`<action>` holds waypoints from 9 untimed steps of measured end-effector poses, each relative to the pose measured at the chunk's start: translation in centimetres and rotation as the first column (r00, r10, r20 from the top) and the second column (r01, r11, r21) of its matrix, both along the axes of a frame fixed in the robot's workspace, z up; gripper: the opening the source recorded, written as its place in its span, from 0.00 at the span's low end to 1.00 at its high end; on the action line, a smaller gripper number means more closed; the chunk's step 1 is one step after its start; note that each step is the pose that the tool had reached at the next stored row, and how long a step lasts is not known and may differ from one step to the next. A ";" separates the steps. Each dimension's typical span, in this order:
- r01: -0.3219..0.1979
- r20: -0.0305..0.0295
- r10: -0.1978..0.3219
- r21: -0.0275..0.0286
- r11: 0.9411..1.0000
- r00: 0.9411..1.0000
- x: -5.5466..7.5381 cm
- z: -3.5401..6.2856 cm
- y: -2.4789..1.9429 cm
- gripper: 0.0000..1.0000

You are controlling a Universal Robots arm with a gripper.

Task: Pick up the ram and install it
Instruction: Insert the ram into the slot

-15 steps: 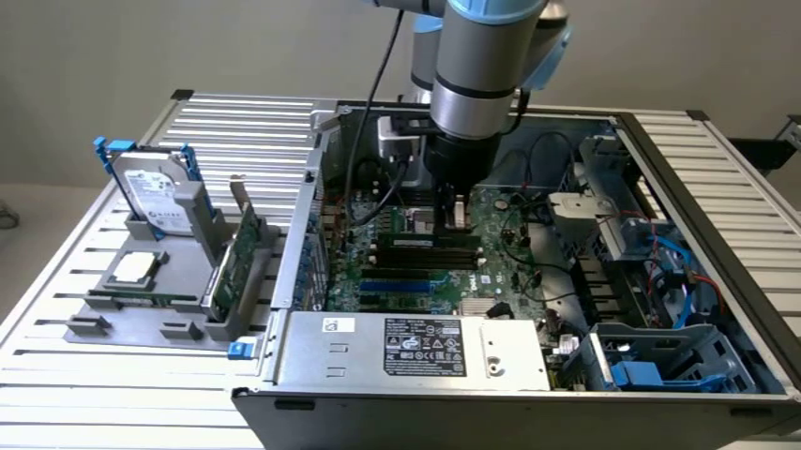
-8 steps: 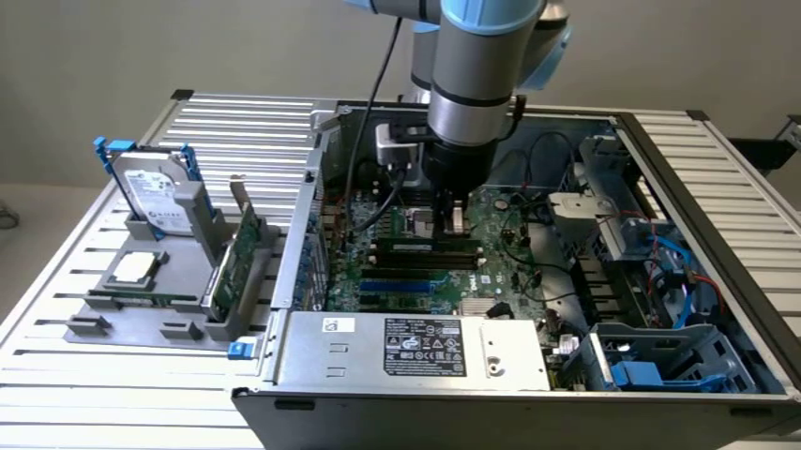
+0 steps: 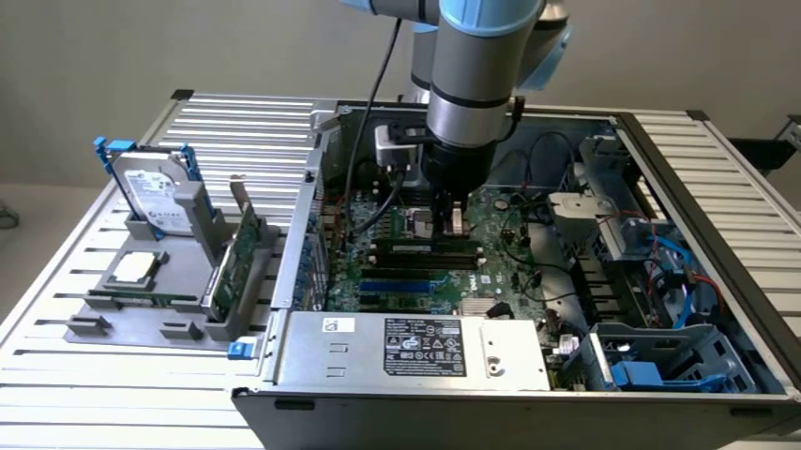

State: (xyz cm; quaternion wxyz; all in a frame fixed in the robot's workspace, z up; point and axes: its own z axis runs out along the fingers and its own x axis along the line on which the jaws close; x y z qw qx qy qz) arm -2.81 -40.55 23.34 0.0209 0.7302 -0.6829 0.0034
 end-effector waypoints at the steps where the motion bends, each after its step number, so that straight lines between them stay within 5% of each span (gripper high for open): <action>1: 0.000 0.000 0.000 0.000 1.000 1.000 0.0 -0.02 -0.02 0.14; 9: 0.000 0.004 0.000 -0.006 1.000 1.000 0.0 -0.19 -0.05 0.14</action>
